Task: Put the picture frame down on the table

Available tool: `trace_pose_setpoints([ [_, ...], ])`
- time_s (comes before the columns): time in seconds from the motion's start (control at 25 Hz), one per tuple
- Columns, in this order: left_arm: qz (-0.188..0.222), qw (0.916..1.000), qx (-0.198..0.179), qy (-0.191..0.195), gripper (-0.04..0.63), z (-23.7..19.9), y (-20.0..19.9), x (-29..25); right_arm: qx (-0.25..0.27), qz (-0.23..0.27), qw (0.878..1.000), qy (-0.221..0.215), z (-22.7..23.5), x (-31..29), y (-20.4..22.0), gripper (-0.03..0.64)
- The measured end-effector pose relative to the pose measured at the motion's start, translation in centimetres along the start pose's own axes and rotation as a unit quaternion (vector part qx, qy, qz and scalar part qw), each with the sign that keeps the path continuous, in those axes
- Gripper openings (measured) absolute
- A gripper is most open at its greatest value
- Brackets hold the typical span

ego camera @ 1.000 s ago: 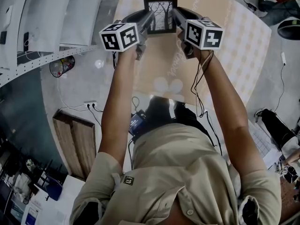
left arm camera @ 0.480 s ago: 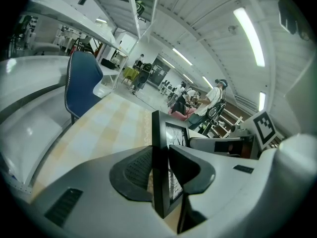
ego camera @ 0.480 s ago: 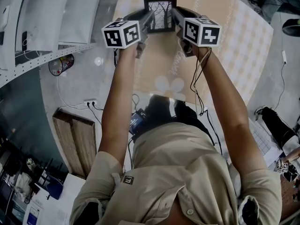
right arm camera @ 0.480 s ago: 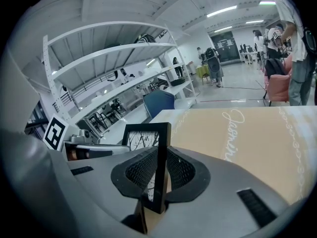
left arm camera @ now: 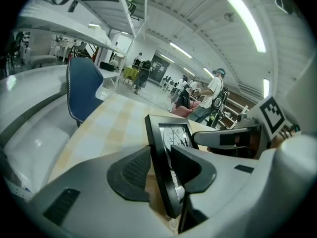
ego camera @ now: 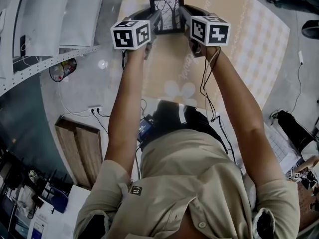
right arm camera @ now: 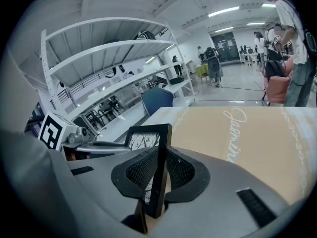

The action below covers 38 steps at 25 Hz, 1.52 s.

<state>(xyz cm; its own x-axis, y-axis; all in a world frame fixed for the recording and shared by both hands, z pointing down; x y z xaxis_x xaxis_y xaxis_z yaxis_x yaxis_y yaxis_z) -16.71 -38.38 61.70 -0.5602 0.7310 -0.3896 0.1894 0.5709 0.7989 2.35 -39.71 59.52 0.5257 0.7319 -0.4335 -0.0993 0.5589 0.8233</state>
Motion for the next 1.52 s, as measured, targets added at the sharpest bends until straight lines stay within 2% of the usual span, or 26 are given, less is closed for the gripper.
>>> trace_pose_setpoints([
  [0.4, -0.01, 0.9985, -0.046, -0.029, 0.13, -0.3, 0.5, -0.9, 0.007, -0.013, 1.0, 0.004, 0.6, -1.5, 0.6, 0.063],
  [0.76, -0.017, 0.9974, -0.057, -0.04, 0.132, -0.4, 0.9, -1.5, 0.018, -0.023, 1.0, 0.007, 1.0, -2.1, 0.9, 0.063],
  [1.0, -0.027, 0.9955, -0.078, -0.047, 0.134, -0.4, 0.9, -1.7, 0.032, -0.033, 0.999, 0.01, 1.0, -2.4, 1.0, 0.063],
  [1.36, -0.031, 0.9954, -0.075, -0.051, 0.135, -0.6, 0.9, -1.4, 0.046, -0.046, 0.998, 0.015, 0.7, -2.8, 0.9, 0.064],
  [1.52, -0.036, 0.9935, -0.089, -0.062, 0.135, -0.5, 0.8, -1.2, 0.052, -0.048, 0.997, 0.012, 0.5, -3.0, 0.6, 0.063],
])
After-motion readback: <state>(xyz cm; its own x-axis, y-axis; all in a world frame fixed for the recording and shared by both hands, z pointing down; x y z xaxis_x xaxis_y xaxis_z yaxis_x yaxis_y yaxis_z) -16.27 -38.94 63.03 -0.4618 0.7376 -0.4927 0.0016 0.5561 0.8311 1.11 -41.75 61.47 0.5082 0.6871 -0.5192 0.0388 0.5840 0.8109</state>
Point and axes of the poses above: the fingertips, and each gripper's own axes: x backward along the fingers, z to its right, y out of its underside, the point moved 9 cm from there along x, backward along the fingers, and after that the axes turned 13 degrees about z, right-handed, at the moved point
